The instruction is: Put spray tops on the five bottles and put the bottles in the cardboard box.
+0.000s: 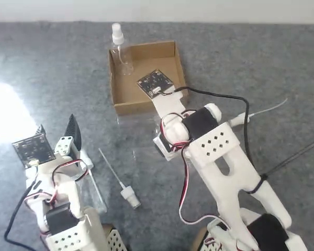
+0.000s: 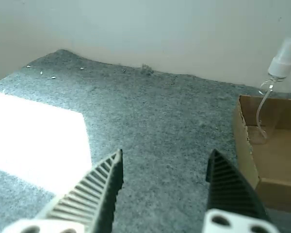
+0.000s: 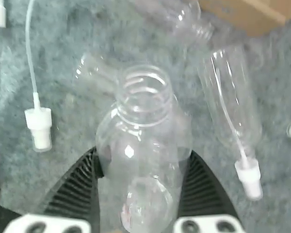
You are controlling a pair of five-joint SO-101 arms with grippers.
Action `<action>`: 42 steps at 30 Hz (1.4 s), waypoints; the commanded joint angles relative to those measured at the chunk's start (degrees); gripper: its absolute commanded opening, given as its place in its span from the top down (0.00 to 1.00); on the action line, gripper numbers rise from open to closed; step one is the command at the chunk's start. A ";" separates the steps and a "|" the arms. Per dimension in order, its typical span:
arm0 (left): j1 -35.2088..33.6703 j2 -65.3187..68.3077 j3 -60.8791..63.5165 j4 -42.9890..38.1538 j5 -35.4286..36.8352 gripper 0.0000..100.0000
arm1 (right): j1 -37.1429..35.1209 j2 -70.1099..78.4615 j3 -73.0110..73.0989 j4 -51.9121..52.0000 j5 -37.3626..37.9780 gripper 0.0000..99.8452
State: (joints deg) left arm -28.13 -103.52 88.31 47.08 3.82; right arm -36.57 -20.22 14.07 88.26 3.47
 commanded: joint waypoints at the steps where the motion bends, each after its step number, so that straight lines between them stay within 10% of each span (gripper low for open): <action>1: -0.09 -1.05 -0.75 -1.58 0.44 0.74 | -1.63 -3.47 -0.44 -3.12 -0.70 0.98; 19: -0.26 -1.05 -0.75 -1.58 0.44 0.74 | -1.89 -7.69 1.32 -11.12 -8.09 0.99; 42: -0.09 -0.97 1.19 -5.98 0.44 0.74 | -1.71 -35.56 42.73 -45.41 -7.65 0.99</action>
State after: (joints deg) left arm -28.13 -103.52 89.19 44.44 3.82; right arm -37.98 -52.84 54.68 47.30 -4.09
